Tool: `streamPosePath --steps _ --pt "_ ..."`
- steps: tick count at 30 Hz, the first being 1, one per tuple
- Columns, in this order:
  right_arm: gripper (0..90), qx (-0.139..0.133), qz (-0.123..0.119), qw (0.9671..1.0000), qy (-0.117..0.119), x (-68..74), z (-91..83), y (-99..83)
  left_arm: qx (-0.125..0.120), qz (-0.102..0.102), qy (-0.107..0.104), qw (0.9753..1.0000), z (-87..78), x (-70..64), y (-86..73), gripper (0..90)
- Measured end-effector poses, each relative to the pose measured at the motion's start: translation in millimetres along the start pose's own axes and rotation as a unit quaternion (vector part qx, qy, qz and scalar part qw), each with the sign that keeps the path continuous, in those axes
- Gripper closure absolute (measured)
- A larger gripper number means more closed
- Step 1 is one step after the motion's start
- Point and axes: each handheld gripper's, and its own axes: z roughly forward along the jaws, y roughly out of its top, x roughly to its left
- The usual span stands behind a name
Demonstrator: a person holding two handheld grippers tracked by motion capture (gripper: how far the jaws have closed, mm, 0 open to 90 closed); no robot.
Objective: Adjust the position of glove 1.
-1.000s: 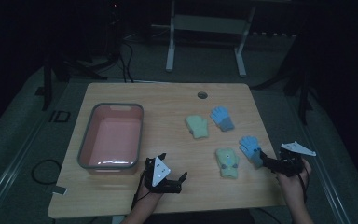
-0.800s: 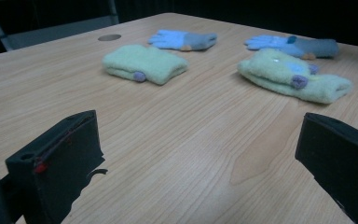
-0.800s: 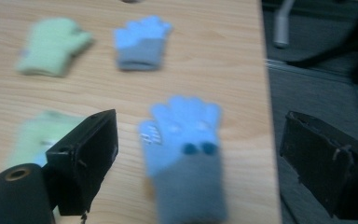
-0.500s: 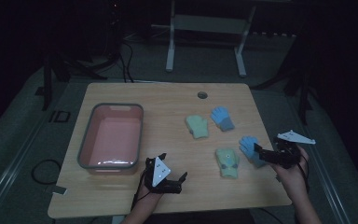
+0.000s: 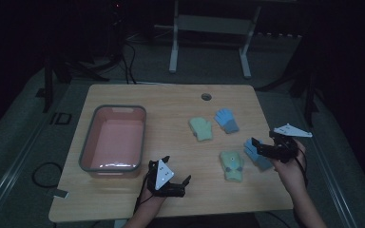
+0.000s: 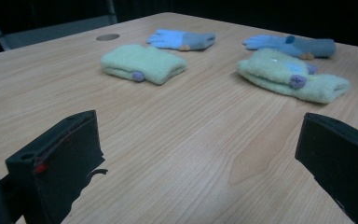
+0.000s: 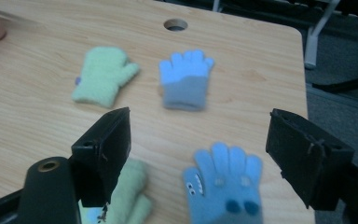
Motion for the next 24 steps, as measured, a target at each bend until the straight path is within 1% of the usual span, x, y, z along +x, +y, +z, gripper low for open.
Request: streamPosePath --steps 5,8,12,19,24 --pt "23.0 0.000 -0.008 1.0000 0.002 6.6 8.7 10.7 0.000 0.000 0.000 1.0000 0.0 0.2 0.0 0.5" --pt "23.5 0.000 -0.011 0.9999 0.007 10.1 14.5 16.8 0.000 0.001 0.000 1.0000 0.1 -0.4 0.0 0.5" --pt "23.5 0.005 -0.020 0.9997 0.015 15.4 22.7 24.1 0.000 0.002 0.000 1.0000 0.3 -0.5 0.1 0.5" --pt "24.0 0.014 -0.026 0.9991 0.029 23.3 37.0 31.5 0.000 0.003 -0.002 1.0000 0.1 -0.5 0.0 0.5" --pt "25.8 0.015 -0.039 0.9984 0.039 30.6 45.1 35.3 0.000 0.005 -0.003 1.0000 0.0 -0.6 0.0 0.5"
